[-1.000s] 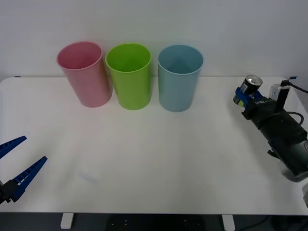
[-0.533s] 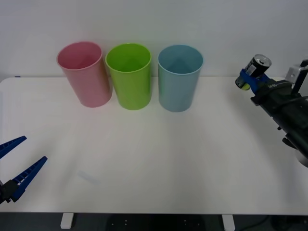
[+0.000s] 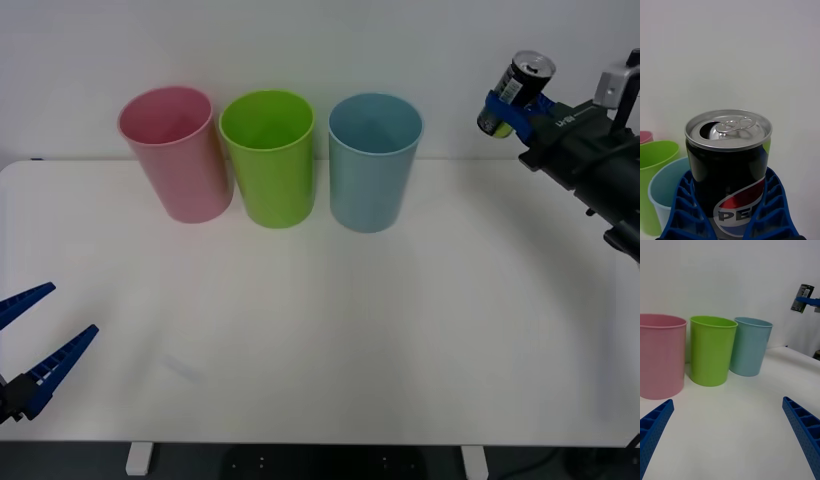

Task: Grasp the object on the table and drop it into the matching bin: aluminum can to the light blue bin, PET bottle to the pink bin.

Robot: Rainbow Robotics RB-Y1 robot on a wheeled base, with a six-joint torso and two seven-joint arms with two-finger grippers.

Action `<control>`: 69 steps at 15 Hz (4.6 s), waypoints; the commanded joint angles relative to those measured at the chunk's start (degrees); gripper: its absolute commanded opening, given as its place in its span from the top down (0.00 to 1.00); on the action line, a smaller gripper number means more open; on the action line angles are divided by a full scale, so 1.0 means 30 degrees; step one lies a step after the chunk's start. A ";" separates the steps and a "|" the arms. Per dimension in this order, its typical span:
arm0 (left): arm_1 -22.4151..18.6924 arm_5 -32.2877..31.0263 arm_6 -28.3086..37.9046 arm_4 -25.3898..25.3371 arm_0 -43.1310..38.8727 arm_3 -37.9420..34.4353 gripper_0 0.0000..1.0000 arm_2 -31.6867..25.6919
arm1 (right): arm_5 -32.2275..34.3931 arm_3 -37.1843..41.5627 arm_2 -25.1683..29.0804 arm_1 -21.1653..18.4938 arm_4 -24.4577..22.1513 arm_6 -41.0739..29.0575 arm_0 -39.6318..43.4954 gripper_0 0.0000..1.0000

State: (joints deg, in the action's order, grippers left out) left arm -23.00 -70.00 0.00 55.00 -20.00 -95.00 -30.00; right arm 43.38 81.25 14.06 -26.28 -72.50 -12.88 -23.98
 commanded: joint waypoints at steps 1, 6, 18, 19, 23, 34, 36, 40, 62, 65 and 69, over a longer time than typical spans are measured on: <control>0.0000 0.0000 0.0000 0.0000 0.0000 0.0000 0.00 0.0000 | 0.1098 -0.0073 0.0002 0.0000 -0.1528 -0.1536 -0.0943 1.00; 0.0000 0.0000 0.0000 0.0000 0.0000 0.0000 0.00 0.0000 | 0.2973 -0.2241 0.0207 0.0820 -0.3901 -0.2180 -0.3433 1.00; 0.0000 0.0000 0.0000 0.0000 0.0000 0.0000 0.00 0.0000 | 0.1596 -0.8130 0.1906 0.4834 -0.9701 -0.1623 -0.8882 1.00; 0.0000 0.0000 0.0000 0.0000 0.0000 0.0000 0.00 0.0000 | 0.1244 -0.8130 0.1760 0.5010 -0.9701 -0.1623 -0.8912 1.00; 0.0000 0.0000 0.0000 0.0000 0.0000 0.0000 0.00 0.0000 | 0.1068 -0.8130 0.1613 0.5127 -0.9701 -0.1506 -0.8882 0.97; 0.0000 0.0000 0.0000 0.0000 0.0000 0.0000 0.00 0.0000 | 0.1068 -0.8130 0.1906 0.5127 -0.9233 -0.0715 -0.8853 0.00; 0.0000 0.0000 0.0000 0.0000 0.0000 0.0000 0.00 0.0000 | 0.1068 -0.8130 0.1935 0.5010 -0.8852 -0.0627 -0.8707 0.00; 0.0000 0.0000 0.0000 0.0000 0.0000 0.0000 0.00 0.0000 | 0.1068 -0.7251 0.1408 0.4365 -0.7709 -0.0481 -0.7623 0.00; 0.0000 0.0000 0.0000 0.0000 0.0000 0.0000 0.00 0.0000 | 0.7104 -0.2886 0.4103 -0.0234 -0.2377 0.3474 0.1342 0.00; 0.0000 0.0000 0.0000 0.0000 0.0000 0.0000 0.00 0.0000 | 0.7191 -0.1772 0.4396 -0.0498 -0.1615 0.3591 0.3247 0.00; 0.0000 0.0000 0.0000 0.0000 0.0000 0.0000 0.00 0.0000 | 0.7133 0.0132 0.4748 -0.0498 -0.0531 0.3591 0.6118 0.00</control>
State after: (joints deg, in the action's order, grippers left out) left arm -23.00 -70.00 0.00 55.00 -20.00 -95.00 -30.00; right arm 64.86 80.35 28.06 -27.78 -74.67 -2.11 -7.42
